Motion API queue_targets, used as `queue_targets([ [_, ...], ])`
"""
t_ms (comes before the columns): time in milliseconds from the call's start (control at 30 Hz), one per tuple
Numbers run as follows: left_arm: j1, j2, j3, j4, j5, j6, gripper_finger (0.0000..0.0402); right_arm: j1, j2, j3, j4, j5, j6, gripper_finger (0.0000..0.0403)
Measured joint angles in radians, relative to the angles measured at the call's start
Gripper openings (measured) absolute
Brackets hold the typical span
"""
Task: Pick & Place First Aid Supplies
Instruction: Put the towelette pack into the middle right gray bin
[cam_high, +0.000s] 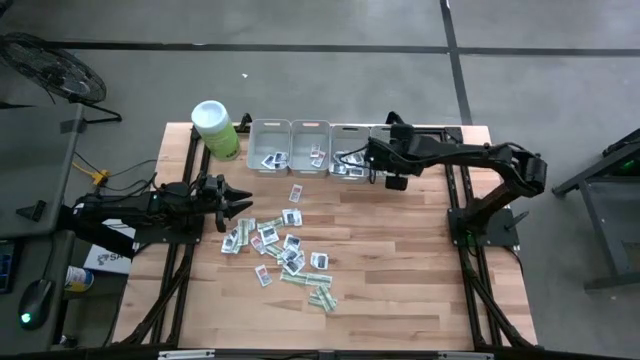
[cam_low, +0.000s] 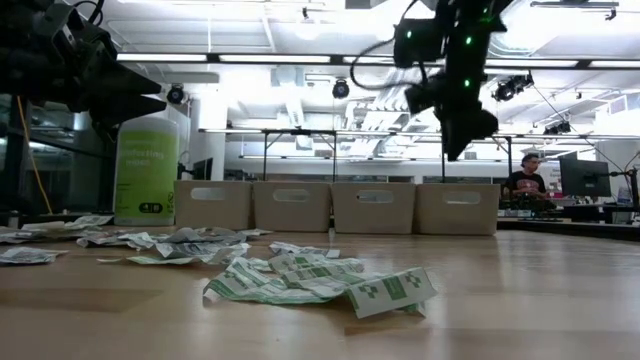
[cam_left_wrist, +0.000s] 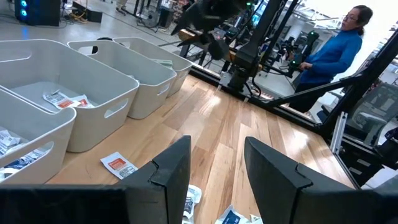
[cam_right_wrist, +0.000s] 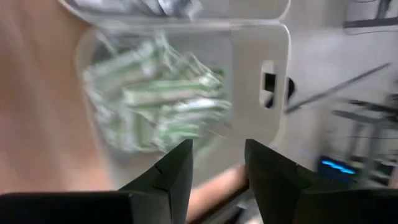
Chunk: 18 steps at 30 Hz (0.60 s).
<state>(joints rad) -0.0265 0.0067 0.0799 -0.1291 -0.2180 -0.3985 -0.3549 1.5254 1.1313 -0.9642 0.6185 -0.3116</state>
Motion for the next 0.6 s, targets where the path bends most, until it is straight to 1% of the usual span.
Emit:
queue_targets([
  [100, 0.0, 0.0, 0.0, 0.0, 0.0, 0.0, 0.015, 0.04, -0.036, 0.0, 0.0, -0.078, 0.124, 0.0139],
  [233, 0.0, 0.0, 0.0, 0.0, 0.0, 0.0, 0.015, 0.091, -0.073, 0.0, 0.027, -0.255, 0.285, 0.0139],
  [300, 0.0, 0.0, 0.0, 0.0, 0.0, 0.0, 0.015, 0.122, -0.078, 0.0, 0.06, -0.344, 0.313, 0.0139],
  [367, 0.0, 0.0, 0.0, 0.0, 0.0, 0.0, 0.015, 0.161, -0.075, 0.0, 0.119, -0.403, 0.314, 0.0139],
  [467, 0.0, 0.0, 0.0, 0.0, 0.0, 0.0, 0.015, 0.224, -0.06, 0.0, 0.222, -0.453, 0.307, 0.0139],
  [600, 0.0, 0.0, 0.0, 0.0, 0.0, 0.0, 0.015, 0.315, -0.041, 0.0, 0.33, -0.464, 0.306, 0.0139],
])
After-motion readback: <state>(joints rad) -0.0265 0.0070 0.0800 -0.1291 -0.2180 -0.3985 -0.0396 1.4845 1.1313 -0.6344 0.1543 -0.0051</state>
